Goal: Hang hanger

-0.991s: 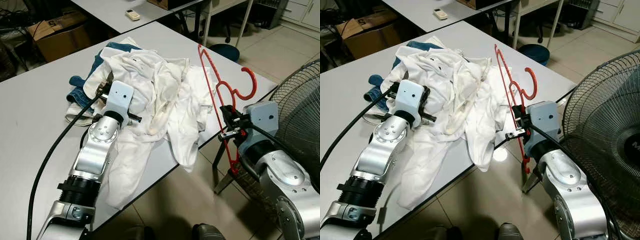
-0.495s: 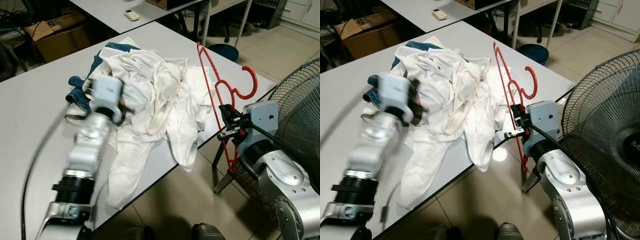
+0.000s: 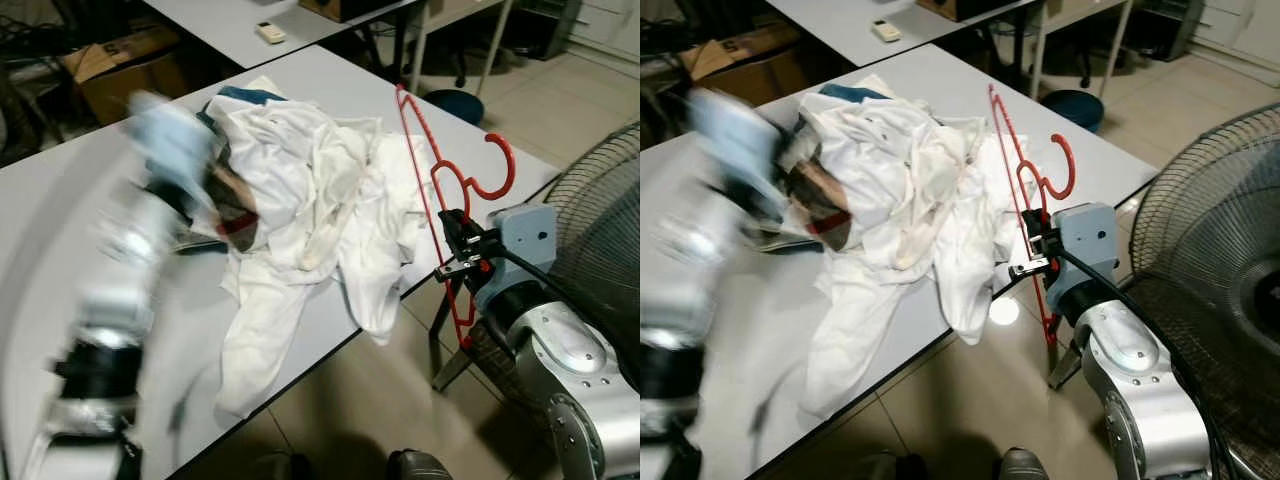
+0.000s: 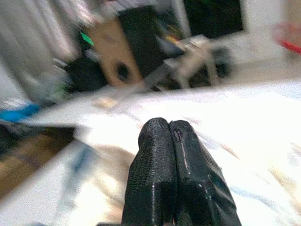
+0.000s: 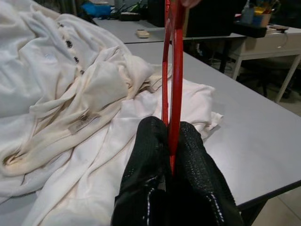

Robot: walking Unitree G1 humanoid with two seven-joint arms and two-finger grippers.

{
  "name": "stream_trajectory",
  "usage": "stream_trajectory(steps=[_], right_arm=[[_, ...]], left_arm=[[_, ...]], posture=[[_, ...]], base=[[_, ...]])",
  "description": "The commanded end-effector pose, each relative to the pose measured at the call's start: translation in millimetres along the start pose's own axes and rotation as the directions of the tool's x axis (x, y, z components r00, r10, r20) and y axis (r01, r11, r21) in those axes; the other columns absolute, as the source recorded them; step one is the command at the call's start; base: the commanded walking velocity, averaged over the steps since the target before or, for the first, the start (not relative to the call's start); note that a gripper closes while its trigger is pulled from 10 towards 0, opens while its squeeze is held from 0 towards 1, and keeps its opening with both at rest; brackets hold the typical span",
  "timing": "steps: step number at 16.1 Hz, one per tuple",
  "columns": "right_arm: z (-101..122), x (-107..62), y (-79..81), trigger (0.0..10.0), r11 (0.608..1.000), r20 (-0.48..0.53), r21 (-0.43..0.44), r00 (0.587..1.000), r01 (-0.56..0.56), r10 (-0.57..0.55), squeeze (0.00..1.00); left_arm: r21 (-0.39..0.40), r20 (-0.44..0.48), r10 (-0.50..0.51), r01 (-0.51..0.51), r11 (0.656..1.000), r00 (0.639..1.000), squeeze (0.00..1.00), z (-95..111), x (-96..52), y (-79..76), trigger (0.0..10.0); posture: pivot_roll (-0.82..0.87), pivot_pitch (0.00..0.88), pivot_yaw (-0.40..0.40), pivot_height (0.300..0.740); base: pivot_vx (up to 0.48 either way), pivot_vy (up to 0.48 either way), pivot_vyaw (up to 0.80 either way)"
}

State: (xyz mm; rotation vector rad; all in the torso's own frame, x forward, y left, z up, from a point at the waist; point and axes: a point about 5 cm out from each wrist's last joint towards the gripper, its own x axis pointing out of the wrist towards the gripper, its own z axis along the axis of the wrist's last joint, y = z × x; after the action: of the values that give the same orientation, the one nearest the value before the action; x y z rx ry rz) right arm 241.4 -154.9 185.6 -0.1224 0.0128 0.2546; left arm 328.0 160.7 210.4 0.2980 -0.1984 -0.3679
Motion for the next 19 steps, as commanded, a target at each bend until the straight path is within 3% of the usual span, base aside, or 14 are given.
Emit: stream_trajectory(steps=[1, 2, 4, 5, 10, 11, 15, 16, 17, 19], right_arm=[[0, 1.2, 1.8, 10.0, 1.000, 0.002, -0.015, 1.000, -0.011, 0.011, 0.00], [-2, 1.0, -0.6, 10.0, 1.000, -0.007, -0.025, 1.000, 0.002, -0.002, 0.00], [-3, -0.5, -2.9, 10.0, 1.000, -0.015, -0.027, 1.000, 0.009, -0.009, 0.00], [-4, -1.7, -2.1, 10.0, 0.999, -0.019, -0.035, 1.000, 0.002, -0.003, 0.00], [-4, -4.9, -3.1, 10.0, 0.998, -0.028, -0.058, 1.000, 0.010, -0.011, 0.00], [-3, -4.2, -3.3, 10.0, 0.998, -0.025, -0.059, 1.000, 0.009, -0.011, 0.00], [-2, -1.6, -3.7, 10.0, 0.997, -0.019, -0.076, 1.000, 0.001, -0.003, 0.00], [-2, -1.4, -3.1, 10.0, 0.997, -0.017, -0.075, 1.000, 0.002, -0.003, 0.00], [-2, -1.5, -2.6, 10.0, 0.997, -0.015, -0.076, 1.000, 0.003, -0.004, 0.00], [-2, -1.9, -2.4, 10.0, 0.997, -0.015, -0.077, 1.000, 0.006, -0.007, 0.00]], left_arm=[[0.029, -0.008, -0.013, 0.014, 0.999, 1.000, 0.48, 1, 0.2, -1.9, 10.0], [0.028, -0.004, -0.023, 0.023, 0.999, 1.000, 1.00, 0, 0.6, -9.0, 10.0], [0.043, -0.006, -0.058, 0.058, 0.997, 0.998, 1.00, -3, 2.0, -20.5, 10.0], [0.089, -0.031, -0.065, 0.067, 0.994, 0.997, 1.00, -10, 3.1, -25.6, 10.0], [0.196, -0.143, -0.031, 0.059, 0.979, 0.989, 1.00, -32, 7.0, -27.3, 10.0], [0.213, -0.219, -0.071, 0.118, 0.970, 0.973, 0.00, -45, 7.9, -33.0, 10.0], [0.251, -0.239, -0.016, 0.078, 0.965, 0.971, 0.00, -54, 10.4, -29.6, 9.8], [0.241, -0.228, -0.020, 0.076, 0.968, 0.973, 0.00, -54, 11.3, -29.3, 4.0], [0.244, -0.222, -0.019, 0.074, 0.967, 0.975, 0.00, -53, 12.8, -28.9, 0.0], [0.248, -0.219, -0.016, 0.071, 0.966, 0.976, 0.00, -53, 14.3, -28.2, 0.0]], posture=[[-0.18, 0.081, 0.112, 0.740], [-0.18, 0.078, 0.110, 0.740], [-0.19, 0.079, 0.110, 0.740], [-0.20, 0.084, 0.112, 0.740], [-0.22, 0.078, 0.113, 0.740], [-0.22, 0.076, 0.108, 0.740], [-0.22, 0.067, 0.108, 0.740], [-0.22, 0.069, 0.114, 0.740], [-0.22, 0.072, 0.119, 0.740], [-0.22, 0.073, 0.122, 0.740]], base=[[0.000, 0.000, 0.00], [0.000, 0.000, 0.00], [0.000, 0.000, 0.00], [0.000, 0.000, 0.00], [0.000, 0.000, 0.00], [0.000, 0.000, 0.00], [0.000, 0.000, 0.00], [0.000, 0.000, 0.00], [0.000, 0.000, 0.00], [0.000, 0.000, 0.00]])
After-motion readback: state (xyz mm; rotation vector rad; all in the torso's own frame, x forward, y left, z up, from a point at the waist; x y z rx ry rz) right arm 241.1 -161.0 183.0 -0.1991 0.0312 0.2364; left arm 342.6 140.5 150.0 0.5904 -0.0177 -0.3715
